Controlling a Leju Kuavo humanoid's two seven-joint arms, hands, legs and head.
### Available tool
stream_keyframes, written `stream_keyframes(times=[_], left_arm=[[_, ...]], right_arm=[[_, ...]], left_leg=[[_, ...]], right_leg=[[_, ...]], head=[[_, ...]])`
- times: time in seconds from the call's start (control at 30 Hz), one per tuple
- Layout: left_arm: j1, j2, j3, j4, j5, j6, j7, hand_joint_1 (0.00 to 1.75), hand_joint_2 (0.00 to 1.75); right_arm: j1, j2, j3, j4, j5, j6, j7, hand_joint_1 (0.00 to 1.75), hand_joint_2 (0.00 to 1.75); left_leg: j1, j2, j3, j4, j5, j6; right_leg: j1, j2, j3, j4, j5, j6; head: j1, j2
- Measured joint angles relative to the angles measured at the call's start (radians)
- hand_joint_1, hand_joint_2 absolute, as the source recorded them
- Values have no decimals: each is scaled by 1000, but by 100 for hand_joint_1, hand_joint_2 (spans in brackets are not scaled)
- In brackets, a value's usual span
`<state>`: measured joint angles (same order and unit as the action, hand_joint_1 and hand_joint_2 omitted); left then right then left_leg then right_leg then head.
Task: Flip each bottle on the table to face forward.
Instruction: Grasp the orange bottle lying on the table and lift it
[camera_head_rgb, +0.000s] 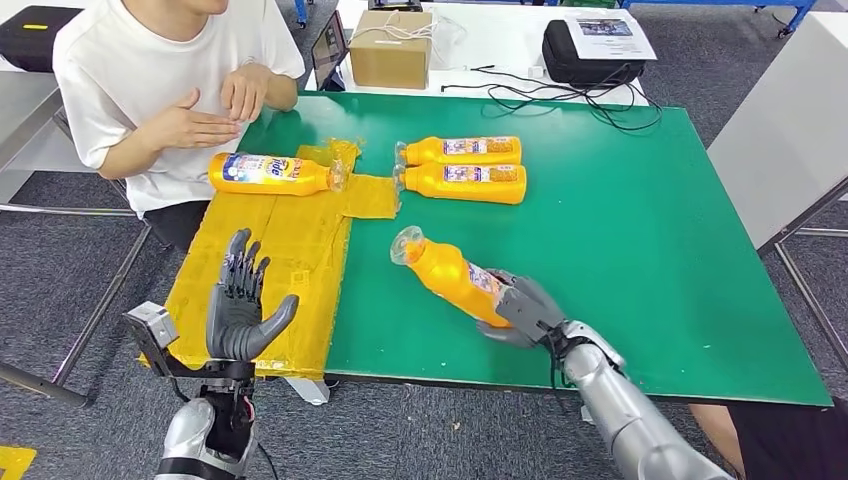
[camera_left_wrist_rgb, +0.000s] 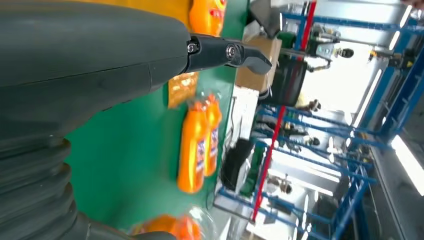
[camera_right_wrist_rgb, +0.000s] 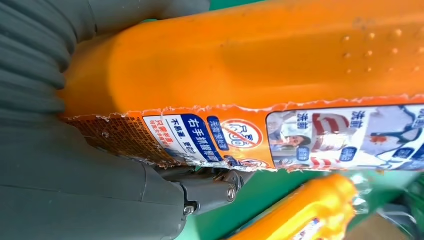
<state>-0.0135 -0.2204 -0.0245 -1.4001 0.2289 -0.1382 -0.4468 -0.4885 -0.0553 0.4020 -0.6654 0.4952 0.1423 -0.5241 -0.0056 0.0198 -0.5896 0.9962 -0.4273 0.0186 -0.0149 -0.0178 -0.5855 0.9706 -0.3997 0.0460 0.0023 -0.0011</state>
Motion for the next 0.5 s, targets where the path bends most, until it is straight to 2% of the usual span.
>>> stream_keyframes(times=[0.1, 0.23, 0.37, 0.5], left_arm=[[17, -14, 13, -1, 50, 23, 0, 0, 175], [64, -30, 21, -5, 73, 4, 8, 0, 175], [116, -33, -5, -6, -9, -100, -26, 0, 175], [155, -26, -66, -6, -118, -190, -82, 0, 175]], right_arm=[[99, 29, -34, -126, -63, -64, -18, 175, 175], [260, 103, -92, -379, -157, -167, -27, 175, 175], [352, 159, -135, -576, -190, -214, -38, 175, 175], [372, 177, -141, -629, -161, -191, -28, 175, 175]], left_leg=[[1, -1, -2, 0, 1, 0], [1, -3, -8, 0, 1, -1], [1, -4, -11, 0, 1, 0], [-1, -4, -12, 0, 0, 0]], right_leg=[[1, -1, 0, 0, -1, 0], [1, -1, -7, 1, -1, -1], [1, -2, -8, 1, -2, -1], [-1, -2, -9, 0, -2, -1]], head=[[0, 0], [0, 0], [0, 0], [0, 0]])
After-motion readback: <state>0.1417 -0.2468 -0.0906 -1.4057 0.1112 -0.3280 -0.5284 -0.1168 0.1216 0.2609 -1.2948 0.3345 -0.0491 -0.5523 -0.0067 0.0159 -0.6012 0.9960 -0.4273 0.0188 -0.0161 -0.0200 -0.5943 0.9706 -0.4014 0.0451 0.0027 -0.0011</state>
